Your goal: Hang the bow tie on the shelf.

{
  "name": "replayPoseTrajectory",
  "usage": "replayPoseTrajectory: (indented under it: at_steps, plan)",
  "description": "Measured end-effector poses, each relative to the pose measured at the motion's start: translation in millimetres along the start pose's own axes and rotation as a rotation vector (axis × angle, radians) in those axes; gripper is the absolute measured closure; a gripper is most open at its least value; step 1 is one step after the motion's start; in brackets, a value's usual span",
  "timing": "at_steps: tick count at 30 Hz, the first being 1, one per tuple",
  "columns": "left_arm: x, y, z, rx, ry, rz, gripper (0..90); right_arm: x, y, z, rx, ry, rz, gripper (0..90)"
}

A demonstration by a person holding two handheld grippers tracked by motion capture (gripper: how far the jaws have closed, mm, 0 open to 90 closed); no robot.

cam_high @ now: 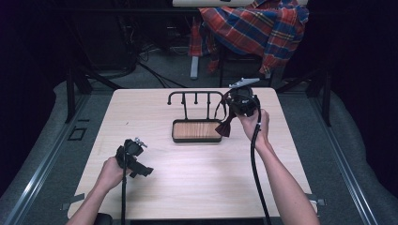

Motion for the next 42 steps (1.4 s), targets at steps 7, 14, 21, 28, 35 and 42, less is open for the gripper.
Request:
replayPoseTrajectory:
  at_steps: [7, 14, 21, 28, 35, 42]
  plan:
    - [-0.1, 0.1, 0.0, -0.001, 0.000, -0.002, 0.0, -10.7, 3.7, -3.3, -0.033, -0.016, -0.014, 88.1]
    - [-0.4, 0.3, -0.1, 0.002, -0.002, -0.003, 0.0, -17.7, 5.3, -8.0, -0.059, -0.031, -0.007, 88.1]
    - [-0.3, 0.2, -0.2, 0.000, -0.002, -0.001, 0.0, -21.9, -0.2, -11.9, -0.055, -0.046, 0.013, 87.7]
    - [-0.7, 0.7, -0.2, -0.001, -0.003, -0.004, 0.1, -26.2, -4.1, -16.0, -0.051, -0.071, 0.029, 87.4]
    - [-0.9, 0.9, 0.0, -0.002, -0.001, -0.004, 0.1, -22.4, -2.7, -17.1, -0.051, -0.040, 0.008, 87.6]
    - [-1.3, 1.0, 0.1, -0.005, -0.007, -0.005, 0.1, -7.1, 0.4, -3.4, 0.027, 0.019, -0.071, 87.7]
Point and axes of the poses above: each handheld gripper's, and its own axes: x roughly backward along the jaws, z roughly out of its top, y roughly to its right, the point moved 8 cm from there along -x, roughly forward along the jaws, and after that the axes turned 10 degrees about -z, right-handed, at the moved point
